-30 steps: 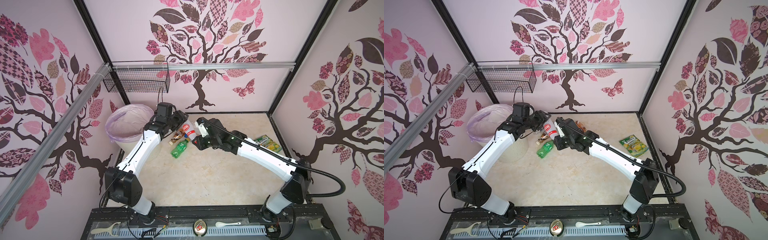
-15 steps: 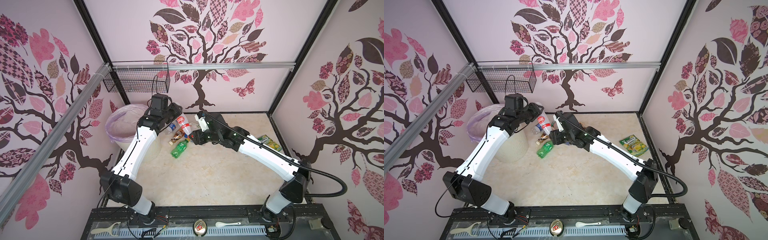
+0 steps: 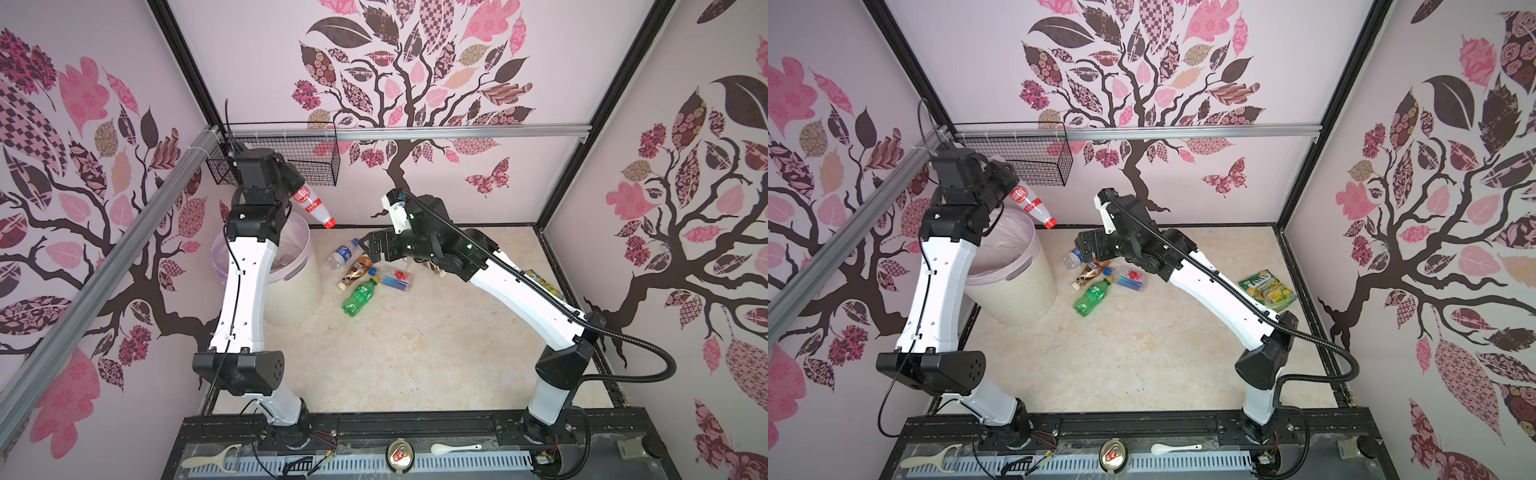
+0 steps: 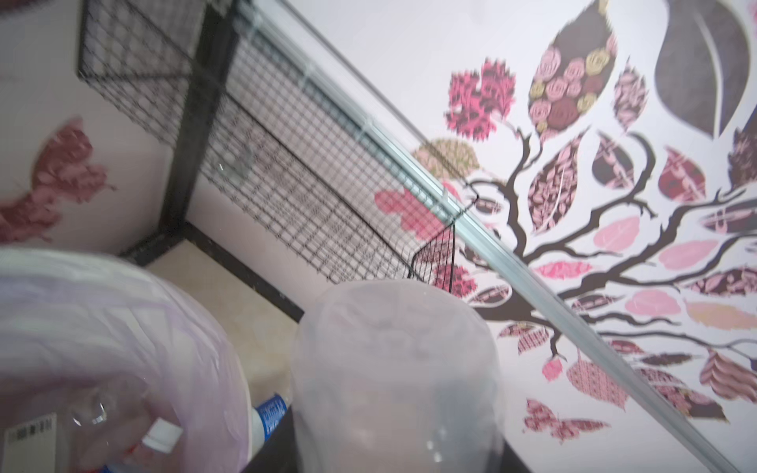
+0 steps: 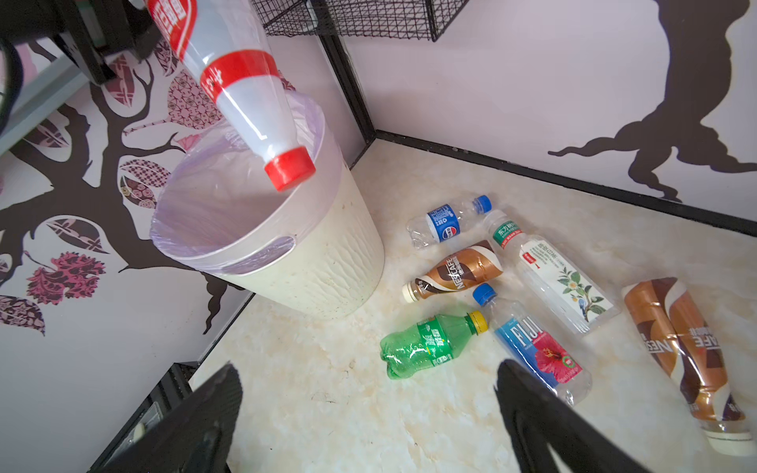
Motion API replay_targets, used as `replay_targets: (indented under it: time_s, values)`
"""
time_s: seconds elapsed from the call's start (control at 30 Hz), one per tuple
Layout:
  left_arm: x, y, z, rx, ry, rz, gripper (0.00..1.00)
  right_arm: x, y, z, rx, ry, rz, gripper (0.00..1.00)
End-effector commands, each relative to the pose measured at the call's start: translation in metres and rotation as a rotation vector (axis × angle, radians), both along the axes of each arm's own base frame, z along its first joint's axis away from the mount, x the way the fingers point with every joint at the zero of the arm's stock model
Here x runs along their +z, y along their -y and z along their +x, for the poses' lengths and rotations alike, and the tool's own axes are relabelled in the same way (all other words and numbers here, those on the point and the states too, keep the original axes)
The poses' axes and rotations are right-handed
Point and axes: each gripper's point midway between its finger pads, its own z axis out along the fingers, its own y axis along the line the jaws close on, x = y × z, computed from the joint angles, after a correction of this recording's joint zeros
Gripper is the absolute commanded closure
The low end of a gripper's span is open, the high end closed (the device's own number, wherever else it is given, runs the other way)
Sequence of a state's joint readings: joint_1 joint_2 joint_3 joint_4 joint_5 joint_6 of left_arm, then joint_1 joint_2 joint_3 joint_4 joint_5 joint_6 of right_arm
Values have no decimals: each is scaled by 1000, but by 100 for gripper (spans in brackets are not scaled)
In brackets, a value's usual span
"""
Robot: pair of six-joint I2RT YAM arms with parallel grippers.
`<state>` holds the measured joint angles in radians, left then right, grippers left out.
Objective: Throw the plastic bottles in the bin
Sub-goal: 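Carry the red-cap bottle with the left gripper over the bin and release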
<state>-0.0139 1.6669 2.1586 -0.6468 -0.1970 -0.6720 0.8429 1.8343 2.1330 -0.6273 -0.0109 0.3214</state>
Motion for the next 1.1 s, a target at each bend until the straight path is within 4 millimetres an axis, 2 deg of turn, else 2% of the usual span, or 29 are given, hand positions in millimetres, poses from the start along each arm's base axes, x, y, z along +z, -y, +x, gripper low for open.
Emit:
replay_targets:
  time_s: [0.0, 0.13, 0.23, 0.33, 0.4, 0.5, 0.57, 0.67, 0.7, 0.77, 0.83, 0.9, 0.97, 1.07]
  values:
    - [70, -19, -13, 99, 171, 147, 59, 19, -4, 10, -11, 37, -1, 1]
    - [120, -26, -25, 160, 298, 283, 59, 56, -8, 16, -10, 106, 70, 1]
    - [153, -32, -46, 222, 390, 365, 59, 77, -7, 18, -3, 146, 125, 1]
    - [189, -32, -71, 265, 483, 460, 59, 81, -1, 25, -21, 137, 149, 0]
    - [205, -36, -87, 310, 512, 497, 59, 78, 2, 29, -29, 124, 151, 0]
    - [208, -44, -97, 377, 494, 536, 59, 73, 2, 35, -38, 109, 152, 1]
    - [194, -52, -93, 412, 433, 542, 59, 70, 1, 36, -36, 96, 157, 0]
    - [146, -64, -83, 450, 305, 490, 59, 65, -3, 37, -28, 78, 161, 1]
    - [124, -66, -80, 440, 267, 453, 59, 62, -4, 37, -25, 70, 162, 1]
    - [66, -68, -71, 426, 171, 398, 56, 54, -6, 36, -19, 50, 152, 1]
    - [4, -69, -63, 393, 60, 373, 43, 49, -5, 35, -17, 36, 143, 0]
    - [-28, -68, -64, 368, -2, 332, 23, 46, -4, 33, -15, 30, 134, 0]
    - [-24, -64, -66, 335, 14, 323, 3, 45, -1, 32, -19, 34, 123, 0]
    - [7, -58, -66, 305, 74, 324, 2, 42, 3, 34, -27, 31, 114, 1]
